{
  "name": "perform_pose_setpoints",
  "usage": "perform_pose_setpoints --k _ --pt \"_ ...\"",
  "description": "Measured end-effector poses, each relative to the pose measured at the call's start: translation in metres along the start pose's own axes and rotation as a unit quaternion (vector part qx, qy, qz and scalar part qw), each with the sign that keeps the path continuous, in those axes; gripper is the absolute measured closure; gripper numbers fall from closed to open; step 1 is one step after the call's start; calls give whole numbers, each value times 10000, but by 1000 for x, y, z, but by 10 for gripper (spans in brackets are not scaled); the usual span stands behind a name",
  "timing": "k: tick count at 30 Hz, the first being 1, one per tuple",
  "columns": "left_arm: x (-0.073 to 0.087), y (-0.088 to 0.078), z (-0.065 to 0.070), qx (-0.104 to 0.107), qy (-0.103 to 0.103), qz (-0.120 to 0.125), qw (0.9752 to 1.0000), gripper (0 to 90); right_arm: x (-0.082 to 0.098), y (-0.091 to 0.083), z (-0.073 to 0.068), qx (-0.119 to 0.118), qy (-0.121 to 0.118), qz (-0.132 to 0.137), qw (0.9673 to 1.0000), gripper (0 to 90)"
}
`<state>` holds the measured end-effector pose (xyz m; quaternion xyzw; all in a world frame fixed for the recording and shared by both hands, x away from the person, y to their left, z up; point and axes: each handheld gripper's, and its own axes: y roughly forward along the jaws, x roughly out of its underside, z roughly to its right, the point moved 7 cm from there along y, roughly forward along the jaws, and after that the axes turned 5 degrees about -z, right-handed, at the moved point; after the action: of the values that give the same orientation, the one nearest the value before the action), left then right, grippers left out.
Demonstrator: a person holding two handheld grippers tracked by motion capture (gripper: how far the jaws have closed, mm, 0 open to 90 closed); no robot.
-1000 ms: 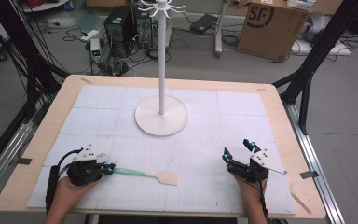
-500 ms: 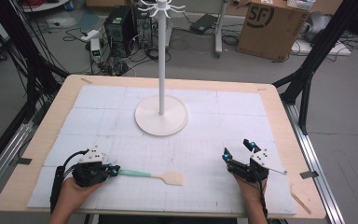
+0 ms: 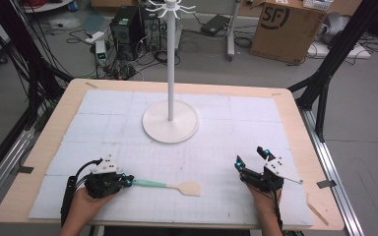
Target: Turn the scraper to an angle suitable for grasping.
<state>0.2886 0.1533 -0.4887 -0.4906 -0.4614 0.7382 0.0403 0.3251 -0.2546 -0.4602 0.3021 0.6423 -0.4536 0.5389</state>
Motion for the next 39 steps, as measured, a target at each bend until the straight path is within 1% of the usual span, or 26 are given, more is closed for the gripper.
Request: perform_pose_setpoints --k 5,13,24,28,35,39 --pt "-3 4 7 32 59 -18 10000 896 0 0 0 5 7 -1 10000 167" --pt "-9 11 16 -22 123 -44 9999 896 0 0 0 6 -6 -4 10000 167" --pt "-17 20 26 -24 220 -6 9998 896 0 0 0 12 -18 -12 10000 167" --pt "-21 24 31 -39 276 -32 9996 896 0 0 0 19 -34 -12 10000 167" --pt "-28 31 37 -36 269 -23 9996 896 0 0 0 21 -33 -6 10000 167" --pt "-32 36 43 -21 317 -18 9995 896 0 0 0 19 -41 -9 10000 167"
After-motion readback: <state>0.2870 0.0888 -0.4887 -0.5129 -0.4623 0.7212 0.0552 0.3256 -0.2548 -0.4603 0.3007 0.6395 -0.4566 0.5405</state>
